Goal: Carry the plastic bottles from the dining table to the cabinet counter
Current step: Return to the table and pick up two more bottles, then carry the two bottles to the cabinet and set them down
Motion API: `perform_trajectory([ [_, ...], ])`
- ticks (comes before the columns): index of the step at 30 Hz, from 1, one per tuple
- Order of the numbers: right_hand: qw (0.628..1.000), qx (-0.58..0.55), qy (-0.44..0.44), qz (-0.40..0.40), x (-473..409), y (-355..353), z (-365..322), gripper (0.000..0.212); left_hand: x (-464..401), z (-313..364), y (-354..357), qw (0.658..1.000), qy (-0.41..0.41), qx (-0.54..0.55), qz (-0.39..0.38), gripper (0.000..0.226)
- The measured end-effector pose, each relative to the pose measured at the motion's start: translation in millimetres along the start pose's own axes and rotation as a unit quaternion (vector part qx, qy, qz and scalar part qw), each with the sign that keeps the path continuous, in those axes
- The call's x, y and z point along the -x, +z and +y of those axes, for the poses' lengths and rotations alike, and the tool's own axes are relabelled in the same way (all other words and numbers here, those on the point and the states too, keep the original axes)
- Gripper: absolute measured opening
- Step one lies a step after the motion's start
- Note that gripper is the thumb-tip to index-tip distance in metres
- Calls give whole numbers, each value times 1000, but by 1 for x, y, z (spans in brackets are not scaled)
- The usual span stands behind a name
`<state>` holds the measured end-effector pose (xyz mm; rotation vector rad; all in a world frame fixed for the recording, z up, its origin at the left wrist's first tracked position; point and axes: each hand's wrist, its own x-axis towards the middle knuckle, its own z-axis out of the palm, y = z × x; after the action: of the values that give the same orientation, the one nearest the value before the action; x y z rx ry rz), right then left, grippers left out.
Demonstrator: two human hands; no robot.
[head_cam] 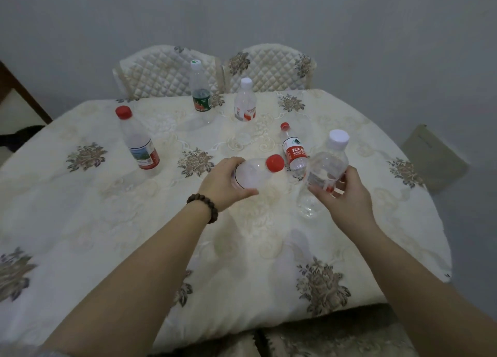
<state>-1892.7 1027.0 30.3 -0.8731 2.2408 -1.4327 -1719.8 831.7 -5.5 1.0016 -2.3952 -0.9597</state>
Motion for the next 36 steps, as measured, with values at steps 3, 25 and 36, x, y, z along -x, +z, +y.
perform_trajectory([
  [3,1000,-13,-19,-11,8,-2,-8,47,28,19,-5,994,-49,72,61,74],
  [25,949,-69,-187,-245,99,7,-45,49,264,109,-45,885,-240,130,377,56],
  [36,858,-123,-266,-421,234,82,-116,51,435,114,-88,774,-329,79,535,56],
])
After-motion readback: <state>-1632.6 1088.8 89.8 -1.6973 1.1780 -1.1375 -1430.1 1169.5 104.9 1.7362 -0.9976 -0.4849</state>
